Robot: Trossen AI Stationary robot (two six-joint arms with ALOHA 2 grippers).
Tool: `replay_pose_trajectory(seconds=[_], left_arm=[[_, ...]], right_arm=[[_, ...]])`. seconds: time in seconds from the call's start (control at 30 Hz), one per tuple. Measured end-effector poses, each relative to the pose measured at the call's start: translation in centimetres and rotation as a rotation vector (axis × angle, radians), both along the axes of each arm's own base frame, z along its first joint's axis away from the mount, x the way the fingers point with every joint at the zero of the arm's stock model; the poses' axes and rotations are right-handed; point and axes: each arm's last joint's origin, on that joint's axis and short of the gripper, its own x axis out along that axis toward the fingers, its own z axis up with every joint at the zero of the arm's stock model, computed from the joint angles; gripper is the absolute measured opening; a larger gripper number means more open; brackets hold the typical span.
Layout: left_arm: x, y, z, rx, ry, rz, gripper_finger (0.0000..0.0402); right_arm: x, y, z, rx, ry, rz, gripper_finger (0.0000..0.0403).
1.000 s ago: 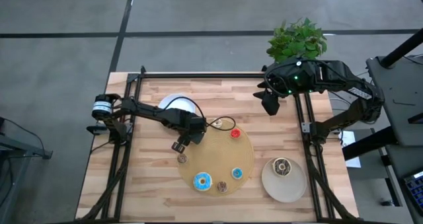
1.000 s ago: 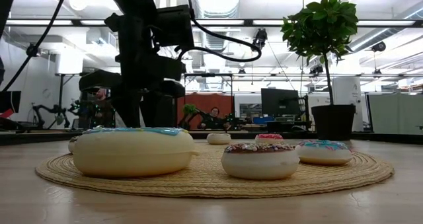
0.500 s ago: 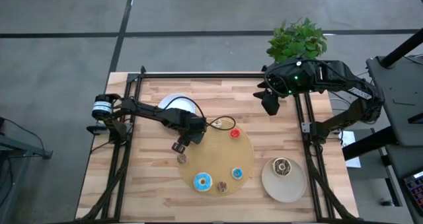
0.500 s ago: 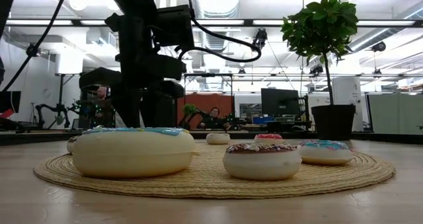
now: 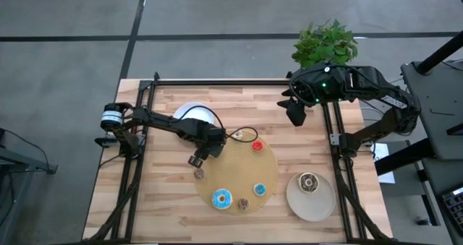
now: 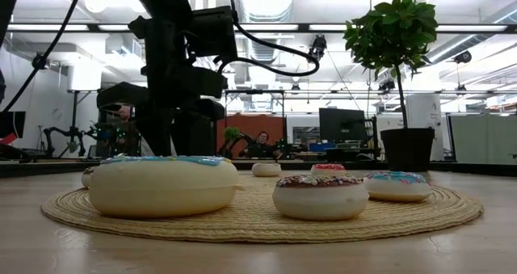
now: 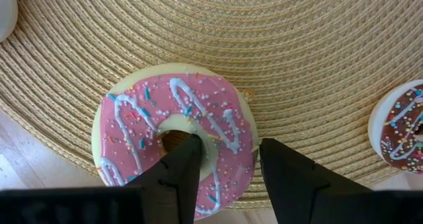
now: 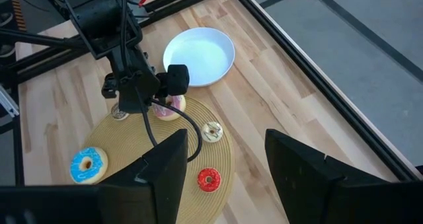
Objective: Pick & Place donuts
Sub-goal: Put the large pink donut into the gray plate
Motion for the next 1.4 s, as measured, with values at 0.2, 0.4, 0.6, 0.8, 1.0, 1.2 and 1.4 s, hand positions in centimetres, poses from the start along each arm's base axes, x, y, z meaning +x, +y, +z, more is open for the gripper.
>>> replay_pose_trajectory(seconds=[0.2, 0.4, 0.6, 0.8, 1.0, 1.2, 1.4], left_arm=[[0.0, 0.0, 0.0, 0.000, 0.000, 0.000, 0.0129], [0.0, 0.0, 0.0, -0.003, 0.001, 0.007, 0.0133], [0.0, 0.0, 0.0, -0.006, 0.002, 0.013, 0.0175], [0.0, 0.0, 0.0, -0.007, 0.002, 0.016, 0.0193], [-0.1, 0.0, -0.2, -0.006, 0.007, 0.016, 0.0193], [0.1, 0.0, -1.1, -0.005, 0.031, 0.015, 0.0193], [0.3, 0.0, -1.7, -0.003, 0.048, 0.016, 0.0193]], right_arm=[[0.0, 0.0, 0.0, 0.000, 0.000, 0.000, 0.0194], [0.0, 0.0, 0.0, 0.000, 0.000, 0.000, 0.0194], [0.0, 0.0, 0.0, 0.000, 0.000, 0.000, 0.0194], [0.0, 0.0, 0.0, 0.000, 0.000, 0.000, 0.0194], [0.0, 0.0, 0.0, 0.000, 0.000, 0.000, 0.0194], [0.0, 0.0, 0.0, -0.005, 0.001, -0.005, 0.0194], [0.0, -0.1, 0.0, -0.018, 0.003, -0.019, 0.0194]])
